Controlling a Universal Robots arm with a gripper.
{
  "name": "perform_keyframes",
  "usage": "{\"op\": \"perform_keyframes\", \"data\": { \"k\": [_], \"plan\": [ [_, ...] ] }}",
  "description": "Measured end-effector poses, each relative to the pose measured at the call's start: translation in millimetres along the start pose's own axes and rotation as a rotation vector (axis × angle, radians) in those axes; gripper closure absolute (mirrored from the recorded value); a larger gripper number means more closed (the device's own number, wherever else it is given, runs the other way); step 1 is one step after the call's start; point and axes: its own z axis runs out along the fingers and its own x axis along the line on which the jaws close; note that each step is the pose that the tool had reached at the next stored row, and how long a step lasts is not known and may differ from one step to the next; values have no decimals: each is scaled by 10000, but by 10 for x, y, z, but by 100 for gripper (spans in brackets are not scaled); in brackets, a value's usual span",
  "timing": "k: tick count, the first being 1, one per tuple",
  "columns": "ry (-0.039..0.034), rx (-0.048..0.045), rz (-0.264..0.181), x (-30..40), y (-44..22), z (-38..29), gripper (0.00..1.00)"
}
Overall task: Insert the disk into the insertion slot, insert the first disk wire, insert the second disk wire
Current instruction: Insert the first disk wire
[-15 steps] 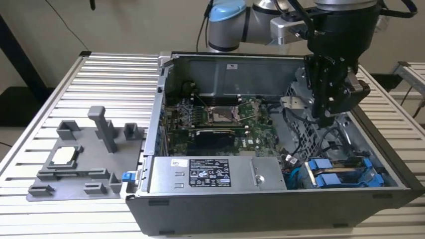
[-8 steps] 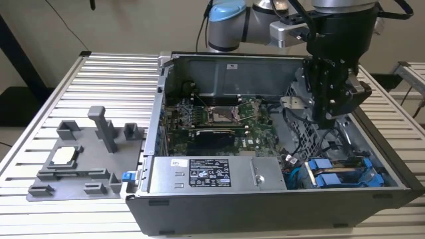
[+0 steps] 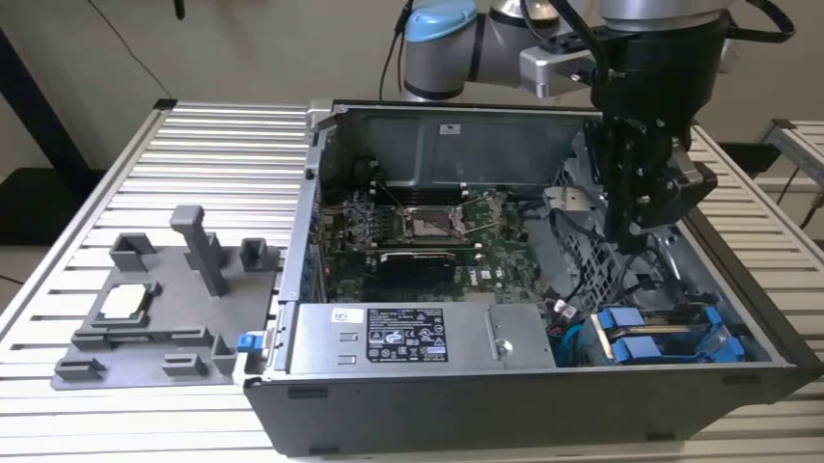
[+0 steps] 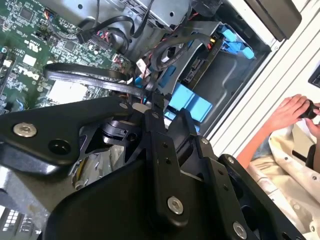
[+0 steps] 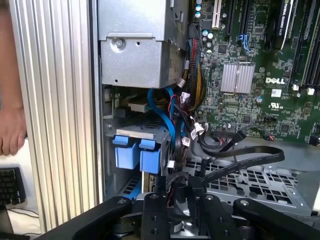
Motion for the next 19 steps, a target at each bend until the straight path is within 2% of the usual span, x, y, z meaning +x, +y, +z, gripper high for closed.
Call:
{"op": "perform_keyframes", "data": {
  "k": [1, 3, 4, 13, 19],
  "plan": [
    [-1, 1, 0, 0, 0, 0, 76],
    [-1, 2, -1, 0, 1, 0, 76],
    [-1, 2, 1, 0, 2, 0, 83],
    [-1, -1, 1, 12, -4, 4, 84],
    [-4, -42, -9, 81, -74, 35, 84]
  ]
}}
